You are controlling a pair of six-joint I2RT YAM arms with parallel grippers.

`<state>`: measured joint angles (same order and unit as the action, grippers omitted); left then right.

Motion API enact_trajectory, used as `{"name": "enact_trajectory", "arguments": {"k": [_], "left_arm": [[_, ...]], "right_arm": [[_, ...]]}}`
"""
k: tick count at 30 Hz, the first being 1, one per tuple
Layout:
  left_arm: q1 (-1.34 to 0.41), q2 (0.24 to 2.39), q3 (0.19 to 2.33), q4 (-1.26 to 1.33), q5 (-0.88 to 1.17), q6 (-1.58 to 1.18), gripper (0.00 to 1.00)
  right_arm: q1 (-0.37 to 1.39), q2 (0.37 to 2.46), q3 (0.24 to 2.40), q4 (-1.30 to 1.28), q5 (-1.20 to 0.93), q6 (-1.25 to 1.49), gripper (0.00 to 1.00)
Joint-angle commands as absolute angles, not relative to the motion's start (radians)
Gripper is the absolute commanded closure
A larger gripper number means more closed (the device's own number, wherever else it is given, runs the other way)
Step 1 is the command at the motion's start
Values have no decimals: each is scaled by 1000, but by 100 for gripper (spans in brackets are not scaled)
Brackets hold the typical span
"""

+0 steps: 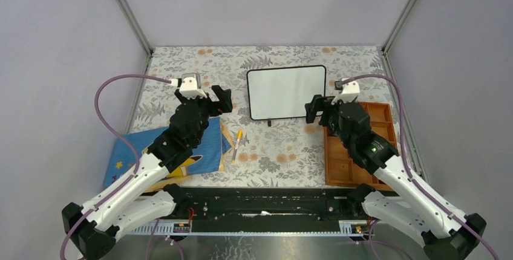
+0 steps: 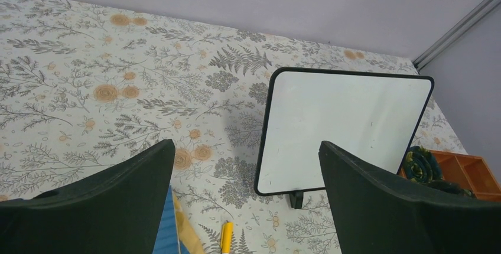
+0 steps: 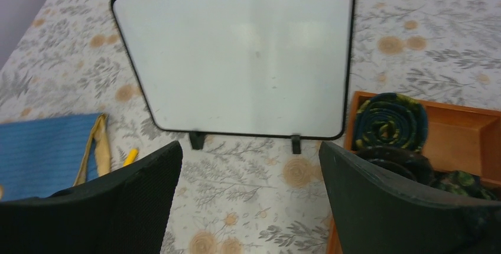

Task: Write a sentence on the whiteboard
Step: Move the whiteboard stand to the center of the board.

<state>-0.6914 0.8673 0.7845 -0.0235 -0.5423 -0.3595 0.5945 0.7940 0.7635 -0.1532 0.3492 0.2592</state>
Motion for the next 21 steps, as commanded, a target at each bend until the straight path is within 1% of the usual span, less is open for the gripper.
{"name": "enact_trajectory", "arguments": {"k": [1,6,7,9,12,14,17,19,21], "left_arm": [[-696,827,758,65,-544,-316,1],[-698,784,728,93,-560,-298,1],[-698,779,726,94,-570,-298,1],[-698,772,724,92,-598,-298,1],[-698,766,723,86,-645,-302,1],[-698,765,723,83,-668,-307,1],[-698,759,724,78,-691,-311,1],[-697,754,722,80,-697,-311,1],[-697,752,722,81,-698,-311,1]], "right_arm": [[717,841,840,-170,386,270,8],[948,963,881,-178,569,306,7],[982,997,893,-187,601,334,6],[1038,1068,921,-216,672,420,1],[1110,1201,997,-295,799,551,0],[1130,1294,1063,-377,879,676,0],[1131,1411,1158,-506,868,820,0],[1128,1446,1177,-519,857,862,0],[1116,1450,1152,-480,841,852,0]]}}
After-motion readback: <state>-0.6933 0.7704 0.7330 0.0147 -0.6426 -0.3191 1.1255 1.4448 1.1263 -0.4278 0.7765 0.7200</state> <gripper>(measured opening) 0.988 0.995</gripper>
